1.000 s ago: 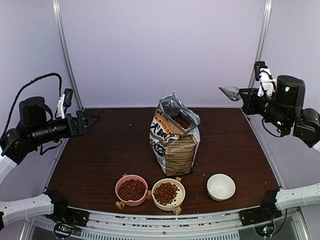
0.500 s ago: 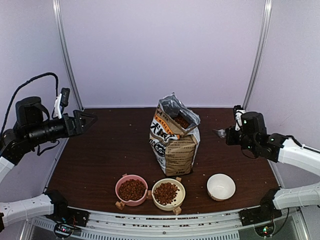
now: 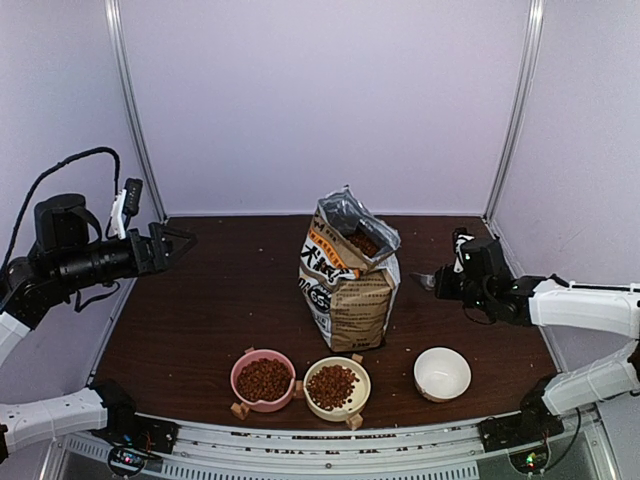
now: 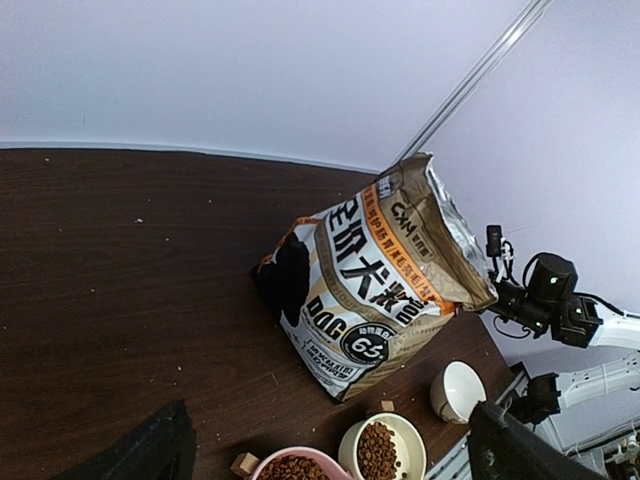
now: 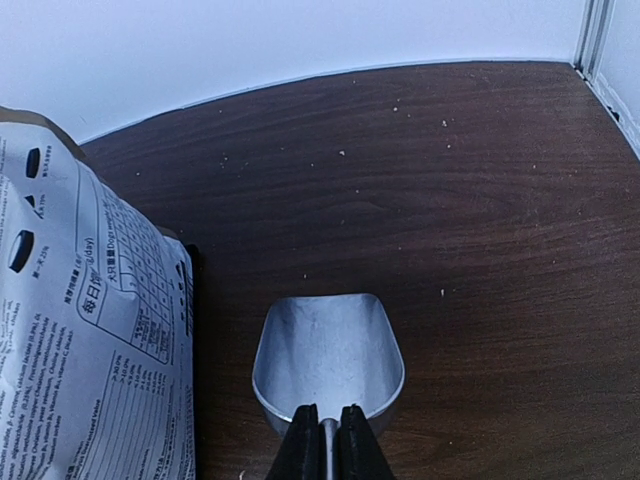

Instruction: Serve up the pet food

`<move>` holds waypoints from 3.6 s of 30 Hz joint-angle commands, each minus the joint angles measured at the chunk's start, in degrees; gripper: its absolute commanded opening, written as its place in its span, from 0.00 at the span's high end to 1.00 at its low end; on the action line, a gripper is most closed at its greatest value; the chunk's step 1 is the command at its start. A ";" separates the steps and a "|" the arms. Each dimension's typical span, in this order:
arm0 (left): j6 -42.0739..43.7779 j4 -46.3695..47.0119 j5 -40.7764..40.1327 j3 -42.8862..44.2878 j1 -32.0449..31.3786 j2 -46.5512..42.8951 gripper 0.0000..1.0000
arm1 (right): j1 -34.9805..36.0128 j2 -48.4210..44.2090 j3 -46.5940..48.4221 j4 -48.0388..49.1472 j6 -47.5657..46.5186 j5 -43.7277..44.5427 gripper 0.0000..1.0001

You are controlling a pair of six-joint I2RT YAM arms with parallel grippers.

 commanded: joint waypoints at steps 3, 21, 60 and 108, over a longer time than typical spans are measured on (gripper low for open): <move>1.14 1.27 -0.32 0.82 0.31 0.79 0.02 | -0.49 3.30 -1.14 2.26 7.07 0.14 1.00; 1.95 1.46 -0.54 0.62 0.35 0.86 0.02 | -0.42 11.16 -3.78 6.47 12.22 -2.25 0.88; 6.80 8.43 11.43 -0.31 -1.88 4.42 0.02 | 3.71 -8.87 24.75 -29.57 5.36 -19.33 0.30; 1.08 25.82 3.49 -8.04 -17.02 9.77 0.02 | 18.56 22.95 62.09 -40.22 -1.21 -6.28 1.00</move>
